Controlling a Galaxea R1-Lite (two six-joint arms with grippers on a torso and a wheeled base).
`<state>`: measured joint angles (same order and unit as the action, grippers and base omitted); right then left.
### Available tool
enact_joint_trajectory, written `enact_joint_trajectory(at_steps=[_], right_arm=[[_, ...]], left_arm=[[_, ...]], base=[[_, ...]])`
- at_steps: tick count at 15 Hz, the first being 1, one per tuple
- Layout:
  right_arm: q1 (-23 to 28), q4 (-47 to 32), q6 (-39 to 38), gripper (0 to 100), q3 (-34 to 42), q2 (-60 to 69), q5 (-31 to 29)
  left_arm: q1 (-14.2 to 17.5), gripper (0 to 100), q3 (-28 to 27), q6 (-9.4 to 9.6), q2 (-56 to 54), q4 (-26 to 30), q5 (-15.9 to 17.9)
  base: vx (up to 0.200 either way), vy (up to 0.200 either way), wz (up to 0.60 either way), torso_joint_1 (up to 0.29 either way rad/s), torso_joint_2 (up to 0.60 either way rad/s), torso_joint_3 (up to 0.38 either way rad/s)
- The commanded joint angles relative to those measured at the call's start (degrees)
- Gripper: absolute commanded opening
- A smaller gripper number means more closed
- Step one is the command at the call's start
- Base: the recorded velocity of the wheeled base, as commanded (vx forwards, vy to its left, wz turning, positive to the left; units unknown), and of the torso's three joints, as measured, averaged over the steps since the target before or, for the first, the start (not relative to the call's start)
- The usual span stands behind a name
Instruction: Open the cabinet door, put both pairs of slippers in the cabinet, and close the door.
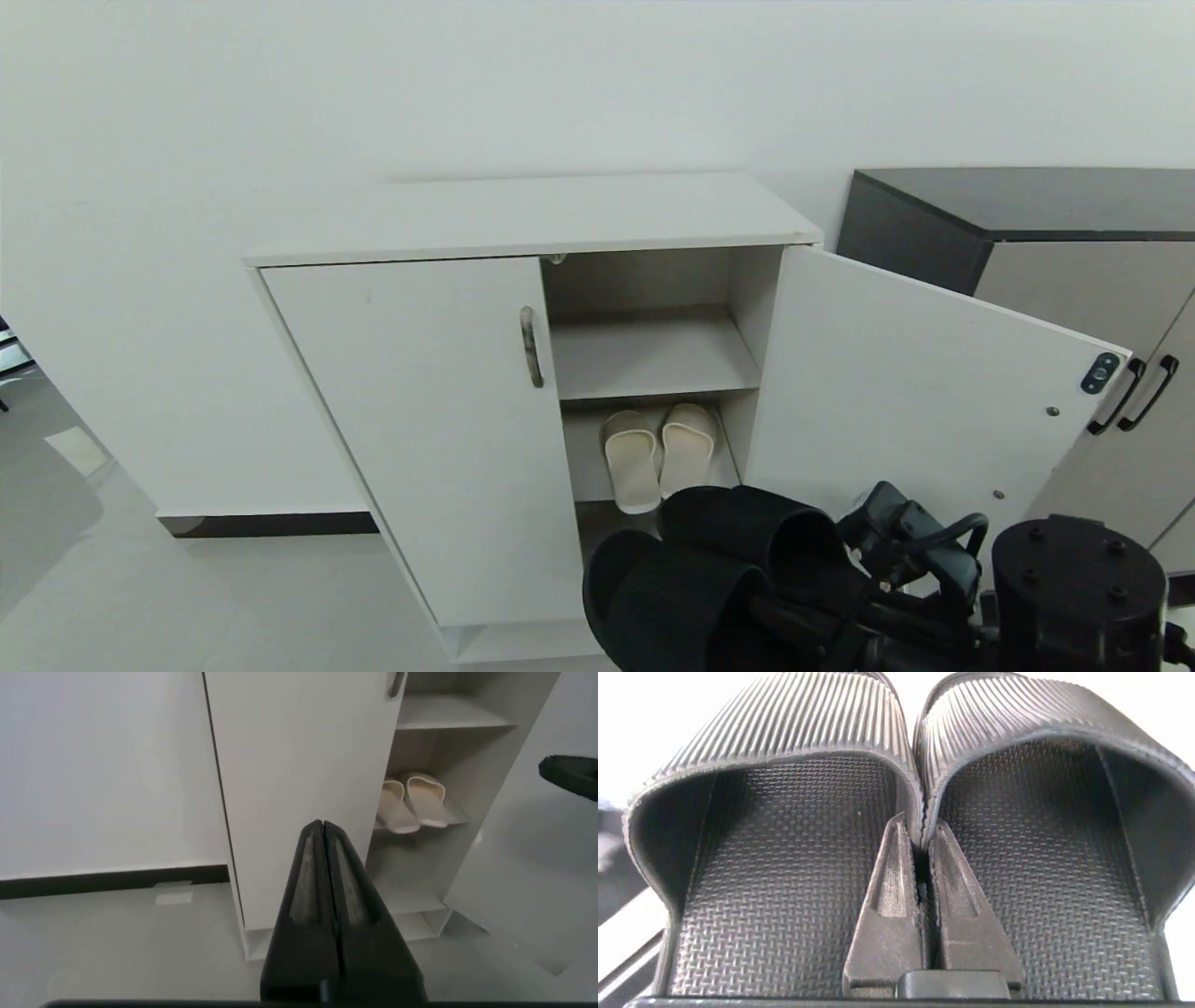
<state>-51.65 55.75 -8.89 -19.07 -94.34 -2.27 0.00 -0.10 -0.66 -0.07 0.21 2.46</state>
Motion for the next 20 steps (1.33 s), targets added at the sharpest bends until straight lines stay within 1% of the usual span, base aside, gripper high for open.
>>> enact_joint_trajectory(at_steps=[1, 2, 3, 4, 5, 6, 7, 9, 10, 11, 14, 18, 20], right_arm=[[-4.6, -12.3, -5.2, 0, -12.4, -1.5, -11.3], [-6.7, -22.1, -9.7, 0, -19.6, -2.2, -17.5], [-7.6, -30.6, -12.3, 0, -25.8, -3.3, -23.5], [-7.8, -34.6, -13.7, 0, -30.2, -4.6, -27.4], [-7.9, -36.9, -17.5, 0, -35.4, -6.7, -30.1], [-7.9, -38.2, -18.3, 0, -37.6, -7.9, -30.1], [-7.9, -41.5, -18.5, 0, -40.9, -10.7, -31.7], [-7.9, -41.8, -18.4, 0, -46.9, -17.7, -41.9], [-7.9, -41.7, -18.5, 0, -49.2, -20.7, -45.5], [-7.9, -41.3, -18.7, 0, -49.6, -21.4, -45.6], [-7.9, -36.0, -17.6, 0, -49.1, -21.8, -45.8], [-7.2, -34.0, -14.7, 0, -51.8, -26.2, -45.7], [-5.7, -33.8, -13.8, 0, -52.2, -27.8, -45.6]], left_arm=[[0.0, 0, 0.0, -0.04, 0.1, 0.1, 0.0], [0.0, 0, 0.0, -0.04, 0.1, 0.1, 0.0], [0.0, 0, 0.0, -0.04, 0.1, 0.1, 0.0], [0.0, 0, 0.0, -0.04, 0.1, 0.0, 0.0], [0.0, 0, 0.0, -0.04, 0.1, 0.0, 0.0], [0.0, 0, 0.0, -0.04, 0.1, 0.0, 0.0], [0.0, 0, 0.0, -0.13, 0.1, 0.0, 0.0], [0.0, 0, 0.0, -0.13, 0.1, 0.0, 0.0], [0.0, 0, 0.0, -0.13, 0.1, 0.0, 0.0], [0.0, 0, 0.0, -0.13, 0.1, 0.0, 0.0], [0.0, 0, 0.0, -0.31, 0.1, 0.0, -0.3], [0.0, 0, 0.0, -0.22, 0.1, 0.0, -0.3], [0.0, 0, 0.0, -0.13, 0.1, 0.0, -0.3]], base=[[0.000, 0.000, 0.00, -0.027, 0.08, 0.051], [0.000, 0.000, 0.00, 0.000, 0.00, 0.000], [0.000, 0.000, 0.00, 0.000, 0.00, 0.000], [0.000, 0.000, 0.00, 0.000, 0.00, 0.000], [0.000, 0.000, 0.00, 0.000, 0.00, 0.000], [0.000, 0.000, 0.00, 0.000, 0.00, 0.000], [0.000, 0.000, 0.00, 0.000, 0.00, 0.000], [0.000, 0.000, 0.00, 0.000, 0.00, 0.000], [0.000, 0.000, 0.00, 0.000, 0.00, 0.000], [0.000, 0.000, 0.00, 0.000, 0.00, 0.000], [0.000, 0.000, 0.00, 0.000, 0.00, 0.000], [0.000, 0.000, 0.00, 0.000, 0.00, 0.000], [0.200, 0.000, 0.00, -0.005, 0.00, 0.000]])
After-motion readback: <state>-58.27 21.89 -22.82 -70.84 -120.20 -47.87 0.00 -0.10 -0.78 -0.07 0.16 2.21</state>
